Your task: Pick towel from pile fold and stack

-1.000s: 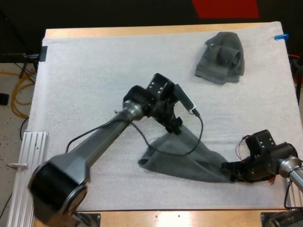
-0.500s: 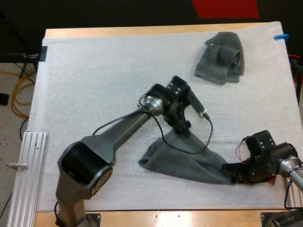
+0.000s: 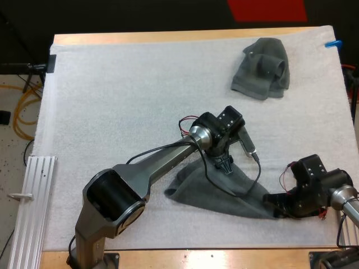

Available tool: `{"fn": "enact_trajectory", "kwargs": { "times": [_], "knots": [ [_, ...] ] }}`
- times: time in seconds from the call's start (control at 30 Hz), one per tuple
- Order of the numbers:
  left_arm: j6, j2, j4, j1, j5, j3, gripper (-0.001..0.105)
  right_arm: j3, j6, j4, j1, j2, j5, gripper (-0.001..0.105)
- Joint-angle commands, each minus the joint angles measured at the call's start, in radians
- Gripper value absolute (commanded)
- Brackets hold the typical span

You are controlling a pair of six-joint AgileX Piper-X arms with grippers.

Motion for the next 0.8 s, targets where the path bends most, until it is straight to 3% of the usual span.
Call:
{"fn": "enact_trajectory", "kwargs": {
  "times": [0.0,0.13,0.27,0.5,0.67,0.77],
  "knots": [
    [-0.003,0.025,0.037,-0.002,-0.020,0.007,0.054,0.001,-0.009,0.010,0.002,-0.007,-0.009,0.000],
    [-0.003,0.025,0.054,-0.002,0.000,0.007,0.024,0.001,-0.009,0.010,0.002,-0.007,-0.009,0.000],
    [-0.003,0.025,0.070,-0.002,0.000,0.007,0.001,0.001,-0.009,0.010,0.002,-0.007,-0.009,0.000],
    [-0.003,-0.006,0.111,-0.002,0.000,0.001,0.000,-0.018,-0.075,0.010,0.002,-0.015,-0.007,0.000],
    [-0.018,-0.105,0.144,0.006,-0.008,-0.033,0.000,-0.112,-0.120,0.008,0.002,-0.081,0.066,0.000],
    [-0.038,-0.210,0.162,0.029,-0.089,-0.040,0.000,-0.215,-0.216,0.007,0.002,-0.134,0.151,0.000]
  ]
}}
